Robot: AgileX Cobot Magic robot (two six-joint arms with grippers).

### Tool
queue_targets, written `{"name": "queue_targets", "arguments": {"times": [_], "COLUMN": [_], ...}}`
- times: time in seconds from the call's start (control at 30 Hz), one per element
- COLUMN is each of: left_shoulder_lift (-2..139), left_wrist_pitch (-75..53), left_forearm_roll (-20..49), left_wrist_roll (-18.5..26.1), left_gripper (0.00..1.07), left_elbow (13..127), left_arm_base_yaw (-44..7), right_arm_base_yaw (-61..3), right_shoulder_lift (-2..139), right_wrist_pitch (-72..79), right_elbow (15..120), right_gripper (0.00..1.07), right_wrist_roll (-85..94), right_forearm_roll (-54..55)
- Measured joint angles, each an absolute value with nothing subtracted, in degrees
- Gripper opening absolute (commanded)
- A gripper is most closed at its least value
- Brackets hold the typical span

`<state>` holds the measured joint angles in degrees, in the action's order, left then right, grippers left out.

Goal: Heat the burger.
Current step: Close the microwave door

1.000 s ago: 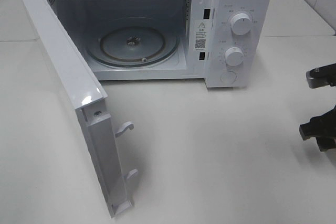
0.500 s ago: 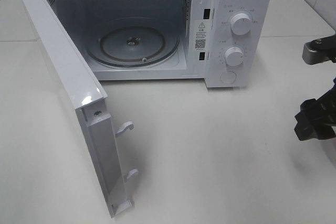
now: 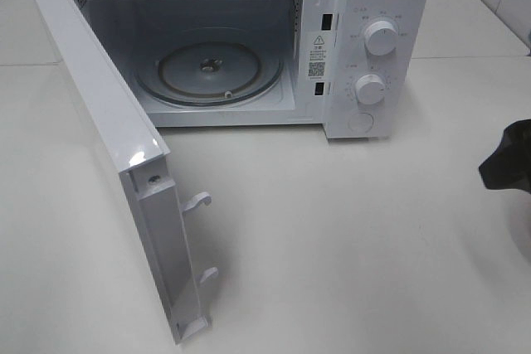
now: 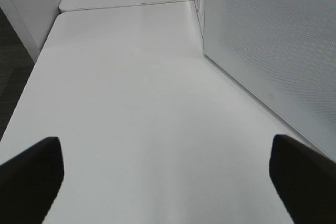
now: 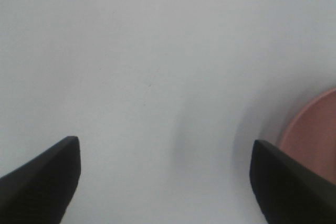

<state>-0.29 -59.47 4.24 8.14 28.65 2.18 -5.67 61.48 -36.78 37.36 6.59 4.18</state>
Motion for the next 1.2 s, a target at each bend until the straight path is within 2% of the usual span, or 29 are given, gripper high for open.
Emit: {"name": "queue_targets", "arguments": {"times": [0.1,0.27,0.37,0.6,0.9,1.2], "left_shoulder_lift": [-0.3,-0.3,-0.3,-0.3,-0.3,-0.3], "left_wrist_pitch": [-59.5,-59.5,-59.5,-59.5,-59.5,-59.5], "left_forearm_roll": [4.2,4.2,4.2,4.2,4.2,4.2], "left_wrist_roll": [8.1,8.1,8.1,8.1,8.1,8.1], "left_gripper": [1.01,1.01,1.01,1.01,1.01,1.01], "left_elbow": [28.6,28.6,28.6,28.6,28.6,28.6], "left_arm_base_yaw": [2.2,2.2,2.2,2.2,2.2,2.2], "right_arm_base_yaw": [-5.0,0.9,1.6,1.7,1.7,1.7], "right_shoulder_lift": [60.0,48.0,42.2,30.7,10.0,0.7], "right_wrist_pitch": [-37.5,-45.7,-48.6,-52.9,-54.7,-55.3], "right_elbow": [37.4,37.4,37.1,32.9,29.7,28.1], "right_gripper": [0.86,0.84,0.81,0.75,0.75,0.77], "right_wrist_roll": [5.7,-1.5,-4.2,-5.0,-5.0,0.0], "right_forearm_roll": [3.2,-4.5,-5.8,-6.8,-7.4,-4.4]}}
